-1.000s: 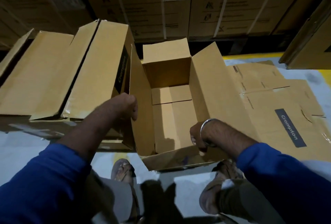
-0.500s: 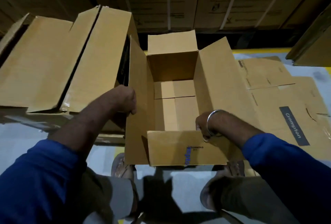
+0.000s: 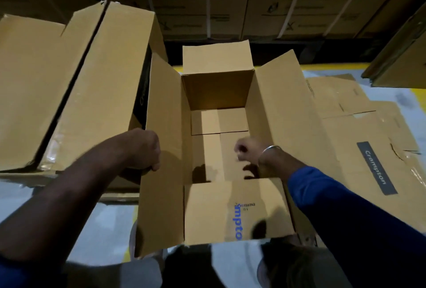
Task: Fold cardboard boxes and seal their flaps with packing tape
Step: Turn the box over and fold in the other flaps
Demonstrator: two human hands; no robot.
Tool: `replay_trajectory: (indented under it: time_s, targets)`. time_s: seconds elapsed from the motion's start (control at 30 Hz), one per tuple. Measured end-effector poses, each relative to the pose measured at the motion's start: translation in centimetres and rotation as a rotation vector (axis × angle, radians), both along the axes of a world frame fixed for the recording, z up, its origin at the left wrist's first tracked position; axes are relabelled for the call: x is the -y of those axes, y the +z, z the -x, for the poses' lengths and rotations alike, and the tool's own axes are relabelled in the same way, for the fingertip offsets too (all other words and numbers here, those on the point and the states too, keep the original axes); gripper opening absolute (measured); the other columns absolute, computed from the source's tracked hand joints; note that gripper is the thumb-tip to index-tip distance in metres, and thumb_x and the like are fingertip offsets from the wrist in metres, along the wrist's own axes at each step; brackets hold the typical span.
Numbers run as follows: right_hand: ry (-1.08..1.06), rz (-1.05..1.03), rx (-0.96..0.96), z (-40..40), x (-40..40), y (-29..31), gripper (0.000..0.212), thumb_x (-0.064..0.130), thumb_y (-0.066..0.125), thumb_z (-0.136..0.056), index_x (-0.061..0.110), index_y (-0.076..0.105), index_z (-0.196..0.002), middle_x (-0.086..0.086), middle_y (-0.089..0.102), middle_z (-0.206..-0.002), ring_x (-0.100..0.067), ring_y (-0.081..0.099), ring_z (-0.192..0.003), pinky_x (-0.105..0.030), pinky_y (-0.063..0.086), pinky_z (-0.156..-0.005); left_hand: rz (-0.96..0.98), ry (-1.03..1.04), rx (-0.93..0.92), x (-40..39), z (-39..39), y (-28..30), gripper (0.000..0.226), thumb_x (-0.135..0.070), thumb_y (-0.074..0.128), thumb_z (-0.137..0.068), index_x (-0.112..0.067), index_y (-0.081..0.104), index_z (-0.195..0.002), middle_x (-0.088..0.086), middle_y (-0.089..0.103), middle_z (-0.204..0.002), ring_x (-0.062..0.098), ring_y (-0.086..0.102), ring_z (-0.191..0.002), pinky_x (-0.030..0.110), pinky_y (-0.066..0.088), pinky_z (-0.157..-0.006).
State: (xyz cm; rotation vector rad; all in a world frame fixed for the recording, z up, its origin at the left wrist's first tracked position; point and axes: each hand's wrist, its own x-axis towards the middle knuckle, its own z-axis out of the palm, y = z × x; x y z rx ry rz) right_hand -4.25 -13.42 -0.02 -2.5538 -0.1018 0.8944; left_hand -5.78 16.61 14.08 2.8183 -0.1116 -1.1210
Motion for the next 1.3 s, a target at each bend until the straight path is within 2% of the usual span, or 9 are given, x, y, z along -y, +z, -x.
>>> replay_trajectory:
  time_s: [0.17,0.33,0.47,0.57,0.73,0.9,1.0,1.1,1.3]
  targets:
    - [-0.358,-0.276,0.419,-10.0,0.1,2.0,0.043,0.018,0.068,-0.097,0.020,0.059,-0.139,0.002,0.058,-0.135,-0.019,0.057,-0.123,-0.034,0.049,-0.102,0.116,-0.017,-0.057,-1.8,-0.9,-0.2,0.040,-0.013,0.059,-0.095,-0.030,0.078,-0.065,-0.020,0.077,-0.083,-0.001,0.070,-0.089,0.019,0.052,-0.077]
    - [-0.760,-0.493,0.286,-19.5,0.9,2.2,0.064,0.028,0.066,-0.099,0.019,0.038,-0.156,-0.001,0.054,-0.139,-0.018,0.055,-0.122,-0.038,0.049,-0.103,0.114,-0.093,-0.120,-2.3,-1.4,-0.9,0.028,-0.021,0.059,-0.097,-0.033,0.081,-0.084,-0.028,0.073,-0.094,-0.008,0.065,-0.098,0.016,0.050,-0.087]
    - [-0.885,-0.559,0.173,-23.9,1.7,-0.1,0.097,0.059,0.071,-0.085,0.024,0.024,-0.162,-0.006,0.042,-0.157,-0.025,0.064,-0.120,-0.050,0.056,-0.100,0.118,-0.085,-0.153,-2.5,-1.9,-1.4,0.023,-0.037,0.059,-0.078,-0.032,0.081,-0.080,-0.033,0.072,-0.083,-0.016,0.065,-0.085,0.016,0.052,-0.084]
    - [-0.937,-0.683,0.149,-24.7,1.7,-0.4,0.091,0.058,0.067,-0.093,0.022,0.020,-0.163,-0.008,0.038,-0.160,-0.017,0.073,-0.098,-0.038,0.064,-0.083,0.096,-0.090,-0.162,-2.5,-2.0,-1.4,0.021,-0.021,0.062,-0.087,-0.028,0.077,-0.072,-0.028,0.073,-0.080,-0.015,0.064,-0.079,0.014,0.051,-0.077]
    - [-1.038,-0.847,0.250,-23.5,2.0,1.6,0.070,0.068,0.047,-0.098,0.021,0.046,-0.150,-0.005,0.058,-0.141,-0.018,0.071,-0.095,-0.036,0.062,-0.079,0.083,-0.094,-0.154,-2.1,-1.8,-0.8,0.031,-0.036,0.055,-0.074,-0.025,0.081,-0.087,-0.019,0.077,-0.090,-0.007,0.068,-0.086,0.022,0.053,-0.083]
    - [-0.694,-0.633,0.350,-17.6,4.7,2.0,0.071,0.082,0.051,-0.084,0.036,0.058,-0.138,-0.003,0.066,-0.131,-0.025,0.072,-0.100,-0.037,0.059,-0.072,0.056,-0.135,-0.120,-1.6,-1.5,0.0,0.024,-0.018,0.060,-0.092,-0.027,0.082,-0.090,-0.019,0.077,-0.100,-0.006,0.067,-0.099,0.021,0.052,-0.093]
    - [-0.213,-0.133,0.463,-14.0,6.6,1.1,0.045,0.047,0.065,-0.096,0.042,0.057,-0.141,0.004,0.058,-0.146,-0.024,0.060,-0.124,-0.041,0.053,-0.096,0.081,-0.107,-0.058,-1.5,-0.7,0.4,0.026,-0.016,0.059,-0.093,-0.027,0.081,-0.087,-0.018,0.077,-0.097,-0.004,0.068,-0.092,0.023,0.054,-0.087]
    - [0.067,0.252,0.385,-11.3,6.9,0.8,0.041,0.023,0.062,-0.099,0.039,0.061,-0.136,0.007,0.054,-0.150,-0.025,0.056,-0.129,-0.041,0.049,-0.102,0.134,-0.083,0.001,-0.7,0.1,0.7,0.026,-0.019,0.060,-0.096,-0.028,0.082,-0.084,-0.016,0.077,-0.100,0.001,0.068,-0.094,0.028,0.055,-0.090]
    - [0.005,0.099,0.475,-5.1,9.2,5.0,0.032,0.020,0.063,-0.098,0.029,0.067,-0.128,0.005,0.063,-0.132,-0.020,0.059,-0.117,-0.040,0.052,-0.093,0.384,-0.109,0.007,1.9,2.5,1.3,0.024,-0.028,0.062,-0.099,-0.042,0.074,-0.085,-0.017,0.074,-0.110,0.002,0.065,-0.108,0.037,0.052,-0.097]
